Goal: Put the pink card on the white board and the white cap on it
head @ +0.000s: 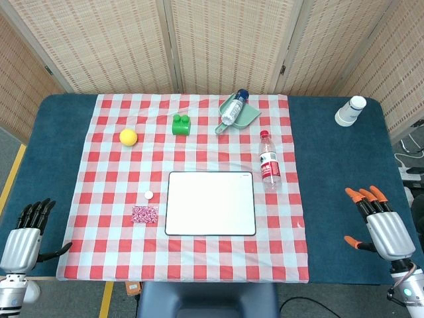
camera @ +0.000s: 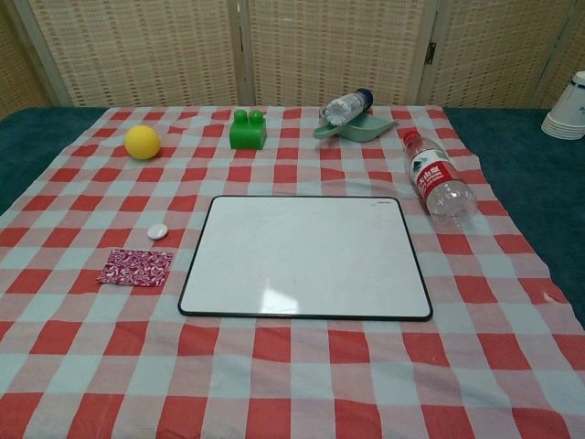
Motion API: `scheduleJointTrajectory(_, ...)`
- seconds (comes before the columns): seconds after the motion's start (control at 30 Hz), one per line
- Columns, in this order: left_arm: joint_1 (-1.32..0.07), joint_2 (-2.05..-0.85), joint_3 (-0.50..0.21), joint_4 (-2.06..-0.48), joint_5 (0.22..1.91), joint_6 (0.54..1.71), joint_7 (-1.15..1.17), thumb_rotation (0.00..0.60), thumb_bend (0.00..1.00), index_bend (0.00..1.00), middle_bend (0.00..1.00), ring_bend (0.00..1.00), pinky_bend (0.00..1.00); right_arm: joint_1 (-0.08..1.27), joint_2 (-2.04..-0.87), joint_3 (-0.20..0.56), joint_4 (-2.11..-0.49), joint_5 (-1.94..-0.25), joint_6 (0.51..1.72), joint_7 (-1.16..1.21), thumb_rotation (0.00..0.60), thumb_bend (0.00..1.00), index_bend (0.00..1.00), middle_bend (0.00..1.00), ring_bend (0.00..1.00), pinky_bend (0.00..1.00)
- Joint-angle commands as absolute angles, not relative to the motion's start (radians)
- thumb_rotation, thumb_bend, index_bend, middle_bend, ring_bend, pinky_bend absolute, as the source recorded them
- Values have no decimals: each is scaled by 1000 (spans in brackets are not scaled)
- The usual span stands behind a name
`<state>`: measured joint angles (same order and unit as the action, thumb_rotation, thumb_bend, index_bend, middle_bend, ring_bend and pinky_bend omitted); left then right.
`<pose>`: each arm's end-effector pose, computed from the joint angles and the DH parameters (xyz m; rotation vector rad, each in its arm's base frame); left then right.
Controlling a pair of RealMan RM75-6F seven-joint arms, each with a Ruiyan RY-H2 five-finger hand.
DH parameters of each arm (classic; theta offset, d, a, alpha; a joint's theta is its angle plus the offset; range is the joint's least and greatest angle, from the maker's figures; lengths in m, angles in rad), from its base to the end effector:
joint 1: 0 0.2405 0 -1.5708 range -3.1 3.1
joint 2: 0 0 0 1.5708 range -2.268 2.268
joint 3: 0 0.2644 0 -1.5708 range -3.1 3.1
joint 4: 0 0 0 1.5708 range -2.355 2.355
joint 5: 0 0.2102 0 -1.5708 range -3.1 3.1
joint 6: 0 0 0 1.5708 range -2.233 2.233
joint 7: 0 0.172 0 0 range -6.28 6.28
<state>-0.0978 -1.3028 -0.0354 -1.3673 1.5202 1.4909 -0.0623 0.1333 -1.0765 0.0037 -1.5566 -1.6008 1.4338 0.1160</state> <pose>-0.3436 0.2134 0.1209 -1.4013 -0.8966 -0.9194 -0.3160 -0.2151 0.1599 1.5389 -0.9219 0.9318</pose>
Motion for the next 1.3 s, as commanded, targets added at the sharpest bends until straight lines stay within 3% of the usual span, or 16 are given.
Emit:
scheduleJointTrajectory(0.03, -102, -1305, -38, -1369, 1517, 1485, -62, 457, 144, 0, 0, 0, 0, 136, -1078, 5, -1552, -1591, 1422, 118, 600, 27, 37, 152, 65, 65)
scheduleJointTrajectory(0.5, -133, -1306, -45, -1371, 1529, 1463, -57, 461, 145, 0, 0, 0, 0, 140, -1084, 16, -1553, -1569, 1411, 109, 600, 27, 37, 152, 66, 65)
scheduleJointTrajectory(0.6, -141, -1321, -56, -1344, 1583, 1525, -76, 505, 157, 0, 0, 0, 4, 143, -1085, 16, -1550, -1571, 1408, 108, 600, 27, 37, 152, 65, 65)
scheduleJointTrajectory(0.67, -151, -1324, -67, -1342, 1628, 1577, -85, 563, 167, 0, 6, 39, 81, 145, -1086, 17, -1549, -1567, 1403, 108, 600, 27, 37, 152, 66, 65)
scheduleJointTrajectory(0.7, -156, -1321, -71, -1347, 1647, 1596, -78, 585, 175, 0, 22, 95, 184, 146, -1086, 18, -1549, -1565, 1402, 108, 600, 27, 37, 152, 66, 65)
scheduleJointTrajectory(0.8, -181, -1287, -71, -1410, 1710, 1610, 20, 600, 187, 0, 177, 395, 573, 149, -1088, 15, -1546, -1568, 1394, 105, 600, 27, 37, 152, 66, 66)
scheduleJointTrajectory(0.87, -205, -1250, -51, -1492, 1734, 1548, 131, 600, 192, 4, 531, 772, 880, 151, -1089, 14, -1548, -1568, 1390, 101, 600, 27, 37, 152, 65, 66)
scheduleJointTrajectory(0.9, -217, -1235, -42, -1532, 1735, 1508, 168, 600, 195, 14, 674, 882, 948, 151, -1089, 14, -1549, -1569, 1392, 100, 600, 27, 37, 152, 65, 66)
scheduleJointTrajectory(1.0, -264, -1199, -21, -1630, 1712, 1366, 276, 600, 197, 99, 906, 998, 1000, 147, -1088, 15, -1551, -1570, 1400, 100, 600, 27, 37, 152, 66, 66)
scheduleJointTrajectory(1.13, -315, -1187, -22, -1734, 1619, 1203, 403, 600, 190, 211, 976, 1000, 1000, 147, -1086, 15, -1551, -1568, 1400, 104, 600, 27, 37, 152, 65, 66)
scheduleJointTrajectory(1.3, -344, -1267, -54, -1723, 1528, 1156, 572, 600, 180, 315, 1000, 1000, 1000, 154, -1088, 12, -1548, -1569, 1383, 103, 600, 27, 37, 152, 65, 66)
